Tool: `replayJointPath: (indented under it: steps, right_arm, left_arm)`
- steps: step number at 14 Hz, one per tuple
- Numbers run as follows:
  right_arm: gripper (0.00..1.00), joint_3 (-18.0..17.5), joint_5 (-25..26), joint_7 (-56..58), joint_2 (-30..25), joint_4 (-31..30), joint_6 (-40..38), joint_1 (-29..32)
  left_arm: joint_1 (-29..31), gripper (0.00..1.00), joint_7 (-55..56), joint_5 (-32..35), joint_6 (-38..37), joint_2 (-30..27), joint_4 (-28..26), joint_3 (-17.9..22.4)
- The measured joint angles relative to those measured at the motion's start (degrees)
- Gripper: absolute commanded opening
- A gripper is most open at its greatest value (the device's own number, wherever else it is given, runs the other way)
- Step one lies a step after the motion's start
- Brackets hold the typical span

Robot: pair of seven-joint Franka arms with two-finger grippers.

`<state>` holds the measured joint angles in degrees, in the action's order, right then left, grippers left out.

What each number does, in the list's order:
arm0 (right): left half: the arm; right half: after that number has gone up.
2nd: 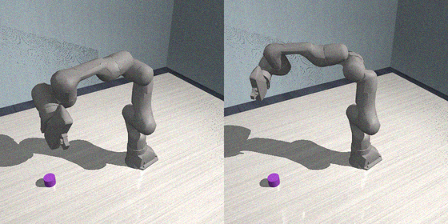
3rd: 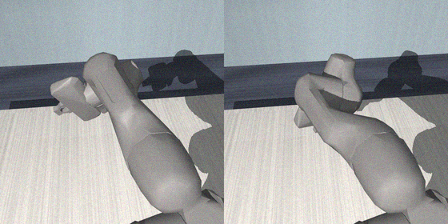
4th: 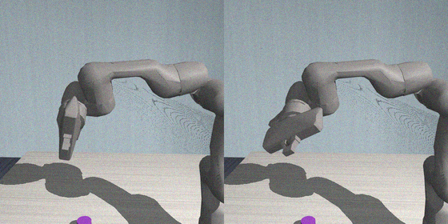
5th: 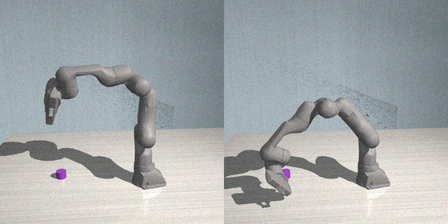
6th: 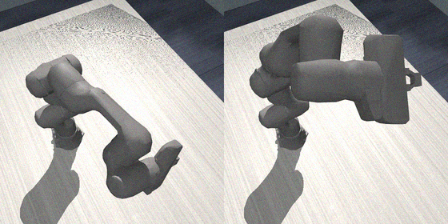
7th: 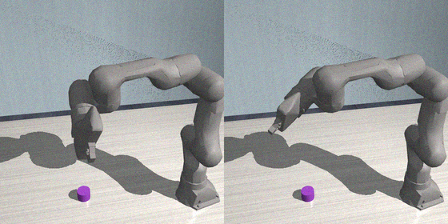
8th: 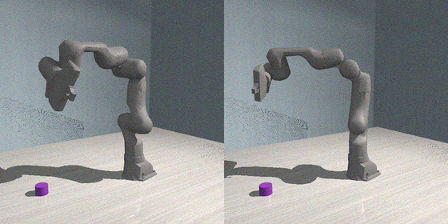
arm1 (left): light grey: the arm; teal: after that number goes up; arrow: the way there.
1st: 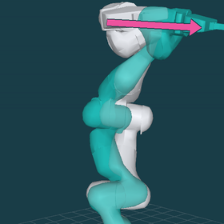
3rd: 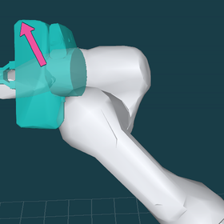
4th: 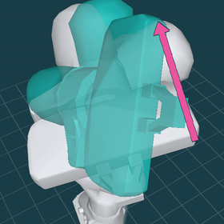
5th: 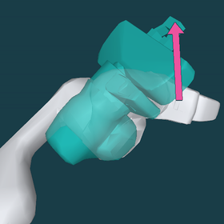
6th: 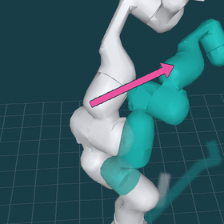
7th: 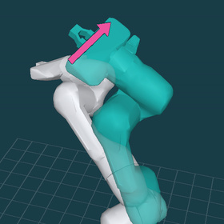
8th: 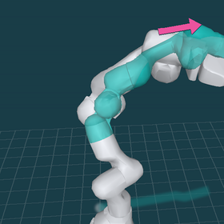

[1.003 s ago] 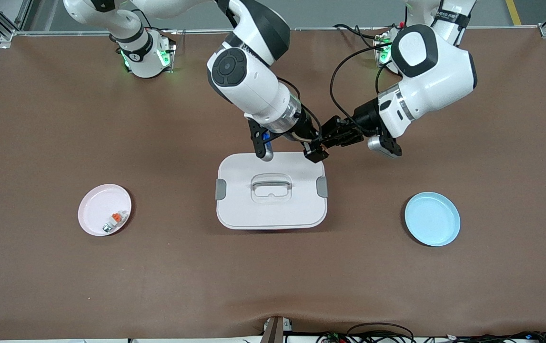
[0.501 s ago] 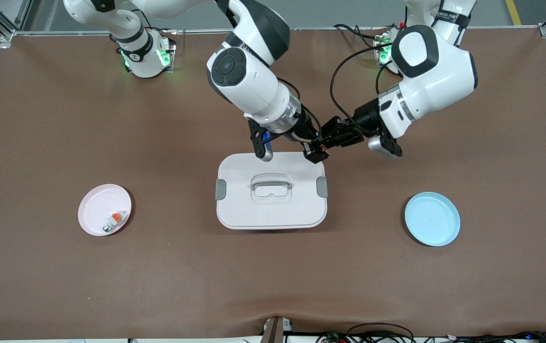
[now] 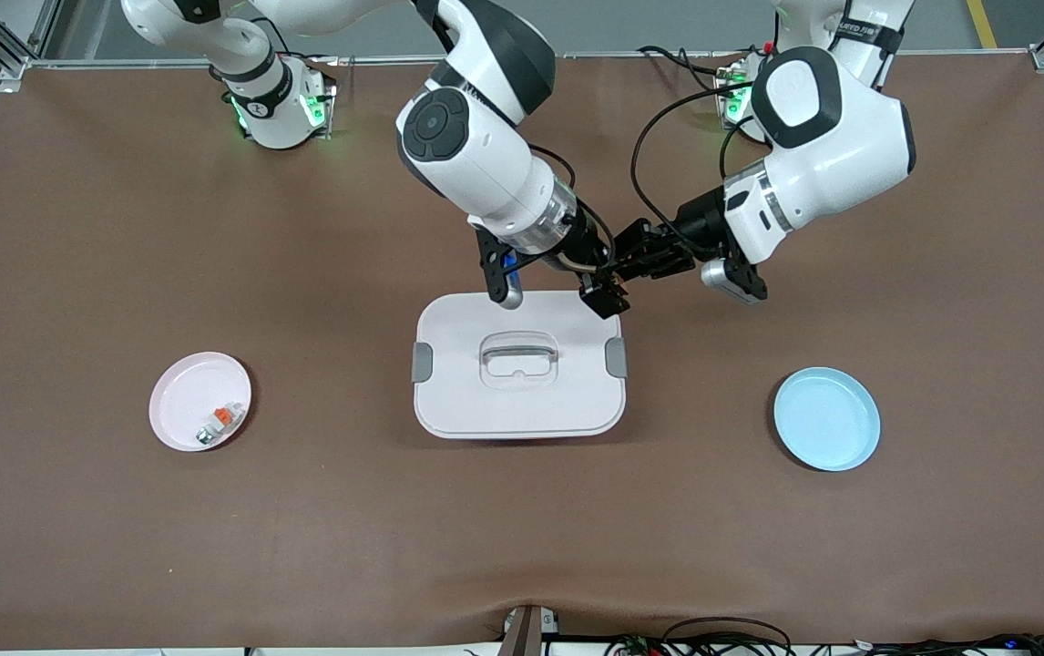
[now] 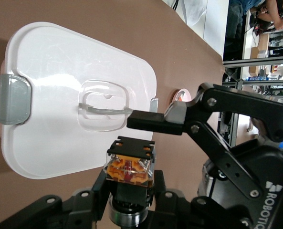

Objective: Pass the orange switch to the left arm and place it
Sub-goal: 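Open the right gripper and pull the left gripper away with switch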

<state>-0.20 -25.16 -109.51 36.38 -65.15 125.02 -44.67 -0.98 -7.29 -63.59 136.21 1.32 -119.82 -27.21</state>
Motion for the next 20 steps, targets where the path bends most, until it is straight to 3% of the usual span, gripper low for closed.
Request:
replayJointPath:
  steps: [4, 8, 15, 20]
  right_arm:
    - [1.0, -0.1, 2.9, 0.1, 0.0, 0.0, 0.1, -0.1]
    - [1.0, 0.4, 5.8, 4.8, 0.1, 0.0, 0.1, 0.0]
    - [1.0, 1.0, 7.5, 31.3, 0.3, -1.6, -8.1, 2.6]
    - [1.0, 1.2, 10.6, 52.1, -1.3, -2.1, -18.2, 7.7]
  left_arm:
    - [2.0, 0.0, -0.2, 1.6, -3.7, 0.0, 0.1, 0.2]
    - [4.0, 0.0, -0.2, 7.3, -6.9, 0.0, 0.7, 0.2]
    - [13.9, 0.0, -0.2, 27.1, -18.7, 0.2, 4.9, 0.5]
    - [17.0, 0.0, -0.2, 31.6, -18.8, 3.7, 6.2, 0.6]
